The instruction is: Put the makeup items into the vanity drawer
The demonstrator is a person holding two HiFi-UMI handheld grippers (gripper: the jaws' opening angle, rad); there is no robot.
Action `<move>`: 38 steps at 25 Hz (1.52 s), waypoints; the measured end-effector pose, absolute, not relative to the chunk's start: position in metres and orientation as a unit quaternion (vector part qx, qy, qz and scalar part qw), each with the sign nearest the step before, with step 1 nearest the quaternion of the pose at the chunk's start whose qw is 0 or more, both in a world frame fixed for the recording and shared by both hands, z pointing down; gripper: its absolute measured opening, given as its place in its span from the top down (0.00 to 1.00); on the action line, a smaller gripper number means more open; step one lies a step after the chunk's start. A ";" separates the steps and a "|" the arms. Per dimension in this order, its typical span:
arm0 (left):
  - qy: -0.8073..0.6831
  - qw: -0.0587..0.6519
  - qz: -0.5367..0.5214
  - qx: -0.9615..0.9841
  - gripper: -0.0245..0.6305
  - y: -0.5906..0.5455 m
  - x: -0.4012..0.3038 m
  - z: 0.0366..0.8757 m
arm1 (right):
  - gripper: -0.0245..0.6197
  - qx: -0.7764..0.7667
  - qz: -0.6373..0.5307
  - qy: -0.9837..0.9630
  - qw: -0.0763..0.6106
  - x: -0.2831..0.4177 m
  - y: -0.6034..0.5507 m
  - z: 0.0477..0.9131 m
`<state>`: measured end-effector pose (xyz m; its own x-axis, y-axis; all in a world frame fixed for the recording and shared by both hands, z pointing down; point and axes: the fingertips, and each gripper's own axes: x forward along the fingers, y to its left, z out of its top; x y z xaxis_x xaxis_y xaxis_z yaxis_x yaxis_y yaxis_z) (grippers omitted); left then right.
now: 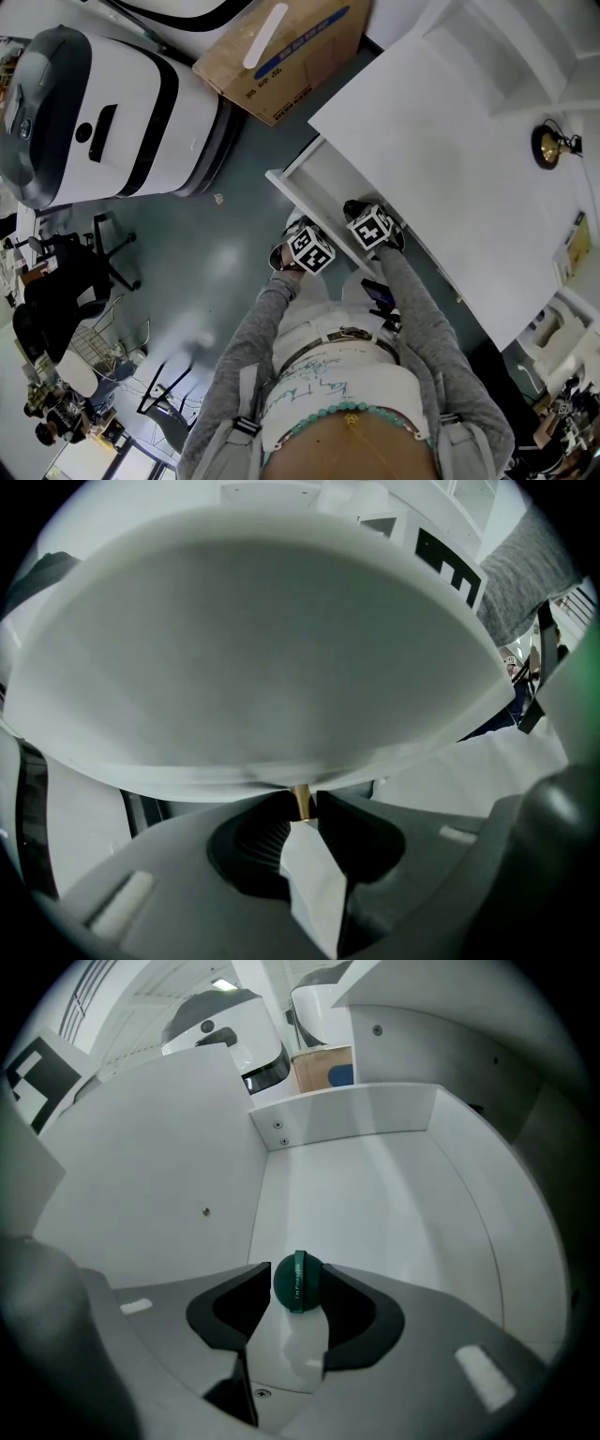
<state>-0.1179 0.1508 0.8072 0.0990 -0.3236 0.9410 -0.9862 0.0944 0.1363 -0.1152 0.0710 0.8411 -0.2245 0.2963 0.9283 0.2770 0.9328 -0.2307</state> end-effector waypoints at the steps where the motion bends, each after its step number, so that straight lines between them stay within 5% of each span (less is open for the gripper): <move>1: -0.571 0.469 0.353 0.574 0.82 0.150 -0.118 0.807 | 0.67 -0.185 0.006 -0.781 0.596 -0.115 0.071 0.840; 17: -0.552 0.477 0.358 0.582 0.82 0.153 -0.115 0.810 | 0.90 -0.195 -0.006 -0.788 0.584 -0.110 0.070 0.810; 38: -0.539 0.484 0.355 0.592 0.82 0.153 -0.114 0.807 | 0.92 -0.209 0.014 -0.800 0.563 -0.105 0.074 0.759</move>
<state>-0.1139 0.1529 0.8067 0.1674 -0.2941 0.9410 -0.9807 0.0482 0.1896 -0.1045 0.0739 0.7594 -0.2797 0.3497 0.8941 0.3182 0.9124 -0.2573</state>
